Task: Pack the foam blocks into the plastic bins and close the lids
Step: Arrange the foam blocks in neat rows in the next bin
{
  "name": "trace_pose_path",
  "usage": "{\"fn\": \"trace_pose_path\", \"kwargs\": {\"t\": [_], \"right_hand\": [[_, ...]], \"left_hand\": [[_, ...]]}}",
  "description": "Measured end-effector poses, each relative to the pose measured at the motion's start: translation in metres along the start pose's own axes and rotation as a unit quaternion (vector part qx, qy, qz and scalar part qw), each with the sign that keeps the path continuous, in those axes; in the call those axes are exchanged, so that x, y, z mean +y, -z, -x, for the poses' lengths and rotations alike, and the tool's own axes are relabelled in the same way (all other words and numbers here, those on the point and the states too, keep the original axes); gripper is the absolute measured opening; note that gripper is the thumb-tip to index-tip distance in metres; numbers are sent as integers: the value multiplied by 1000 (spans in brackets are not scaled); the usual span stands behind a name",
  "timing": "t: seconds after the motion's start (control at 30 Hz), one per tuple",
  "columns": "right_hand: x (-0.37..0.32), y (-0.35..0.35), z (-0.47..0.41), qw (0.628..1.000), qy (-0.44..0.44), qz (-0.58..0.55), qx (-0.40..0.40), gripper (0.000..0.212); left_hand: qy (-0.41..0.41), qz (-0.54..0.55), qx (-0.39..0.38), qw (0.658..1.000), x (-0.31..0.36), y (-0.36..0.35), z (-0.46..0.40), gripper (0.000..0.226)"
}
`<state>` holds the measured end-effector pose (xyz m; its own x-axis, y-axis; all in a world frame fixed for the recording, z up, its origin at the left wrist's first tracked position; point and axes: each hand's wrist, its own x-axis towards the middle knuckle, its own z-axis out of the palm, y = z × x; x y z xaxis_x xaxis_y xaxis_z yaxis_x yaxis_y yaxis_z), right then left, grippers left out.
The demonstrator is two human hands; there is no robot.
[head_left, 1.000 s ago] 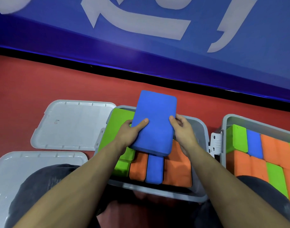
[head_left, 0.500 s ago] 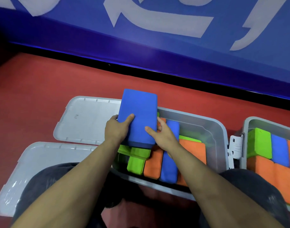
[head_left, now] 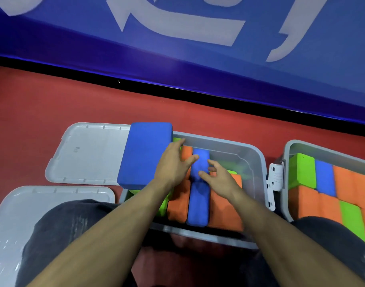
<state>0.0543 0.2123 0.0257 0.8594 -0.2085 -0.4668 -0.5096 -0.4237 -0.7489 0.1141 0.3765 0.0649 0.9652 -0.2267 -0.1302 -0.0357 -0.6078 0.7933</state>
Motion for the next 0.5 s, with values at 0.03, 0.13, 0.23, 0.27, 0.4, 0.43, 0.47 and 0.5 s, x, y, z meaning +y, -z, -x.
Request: {"fn": "trace_pose_path", "kwargs": {"t": [0.03, 0.13, 0.23, 0.27, 0.4, 0.43, 0.47, 0.5], "right_hand": [[9, 11, 5, 1000, -9, 19, 5, 70], [42, 42, 17, 998, -45, 35, 21, 73], [71, 65, 27, 997, -59, 45, 33, 77], [80, 70, 29, 996, -58, 52, 34, 79], [117, 81, 15, 988, -43, 145, 14, 87], [122, 83, 9, 987, -45, 154, 12, 93], [125, 84, 3, 986, -45, 160, 11, 97], [128, 85, -5, 985, -50, 164, 7, 95]], "left_hand": [[-1, 2, -36, 999, 1, -10, 0, 72], [16, 18, -125, 992, 3, -40, 1, 73], [29, -14, -172, 984, 3, -69, 4, 76], [26, -26, -186, 982, 2, -79, 5, 76], [-9, -99, -229, 968, -11, -112, 7, 75], [-24, -133, -242, 961, -17, -120, 5, 75], [-37, -160, -253, 953, -23, -128, 2, 76], [-46, -179, -260, 948, -28, -135, -2, 77]]}}
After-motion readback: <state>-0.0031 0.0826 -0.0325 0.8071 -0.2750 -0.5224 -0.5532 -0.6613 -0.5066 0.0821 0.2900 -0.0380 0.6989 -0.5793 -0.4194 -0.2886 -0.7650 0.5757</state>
